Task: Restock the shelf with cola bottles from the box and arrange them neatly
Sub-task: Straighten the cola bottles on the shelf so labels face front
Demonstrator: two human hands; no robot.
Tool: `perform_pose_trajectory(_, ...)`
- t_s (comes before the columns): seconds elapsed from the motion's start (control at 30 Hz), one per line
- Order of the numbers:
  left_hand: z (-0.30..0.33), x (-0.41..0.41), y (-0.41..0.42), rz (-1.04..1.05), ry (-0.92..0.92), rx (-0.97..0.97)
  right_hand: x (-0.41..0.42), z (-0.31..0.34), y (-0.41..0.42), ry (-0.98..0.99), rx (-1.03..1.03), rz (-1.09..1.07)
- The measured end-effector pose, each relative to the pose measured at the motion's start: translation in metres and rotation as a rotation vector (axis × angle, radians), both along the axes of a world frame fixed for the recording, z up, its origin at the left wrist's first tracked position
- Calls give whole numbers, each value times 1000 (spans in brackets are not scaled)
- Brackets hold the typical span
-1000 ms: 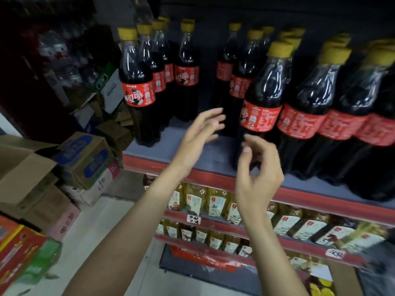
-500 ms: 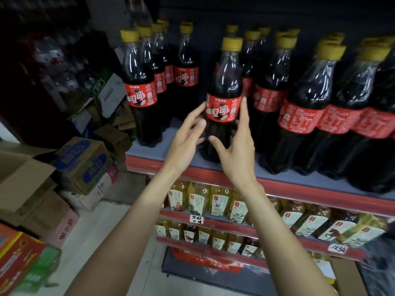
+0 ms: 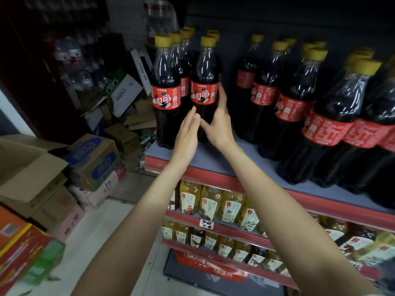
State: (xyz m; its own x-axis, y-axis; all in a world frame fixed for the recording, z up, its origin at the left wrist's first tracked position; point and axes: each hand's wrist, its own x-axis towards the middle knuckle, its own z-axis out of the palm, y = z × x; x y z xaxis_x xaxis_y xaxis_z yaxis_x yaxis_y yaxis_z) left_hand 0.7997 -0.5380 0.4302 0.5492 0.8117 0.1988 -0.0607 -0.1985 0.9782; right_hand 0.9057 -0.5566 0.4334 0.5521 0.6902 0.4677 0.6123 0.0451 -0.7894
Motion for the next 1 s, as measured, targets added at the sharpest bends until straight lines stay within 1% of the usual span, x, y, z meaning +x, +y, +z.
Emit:
perform_pose_trajectory(0.23, -2, 5, 9, -20, -40, -41, 9, -4, 13, 1, 30, 26)
perform_pose_trajectory(0.37, -2, 5, 10, -34, -35, -38, 7, 0, -4, -27, -43, 33)
perform_pose_trajectory(0.43, 1, 4, 1, 16, -47, 16, 2, 3, -29, -34, -26, -9)
perform_pose_trajectory(0.5, 5, 0, -17, 72, -134, 134, -8, 4, -66, -69, 83, -65)
perform_pose_trajectory(0.53, 8, 0, -26, 56, -186, 198, -14, 3, -87, -107, 165, -121)
perform_pose_trajectory(0.6, 12, 7, -41, -88, -246, 232, -24, -1, -127, -190, 330, -293)
perform_pose_trajectory(0.67, 17, 23, -53, -297, -193, 173, -23, -11, -153, -277, 421, -523)
perform_pose_trajectory(0.73, 22, 41, -66, -484, -78, 95, -14, -20, -167, -295, 399, -741)
perform_pose_trajectory(0.77, 23, 50, -72, -555, -28, 60, -9, -21, -171, -267, 363, -802)
perform_pose_trajectory(0.87, 26, 71, -93, -663, 51, -42, 1, -19, -177, -185, 253, -840)
perform_pose_trajectory(0.93, 26, 79, -101, -678, 66, -89, 4, -18, -178, -171, 179, -846)
perform_pose_trajectory(1.0, 24, 82, -104, -655, 61, -84, 5, -15, -177, -196, 109, -881)
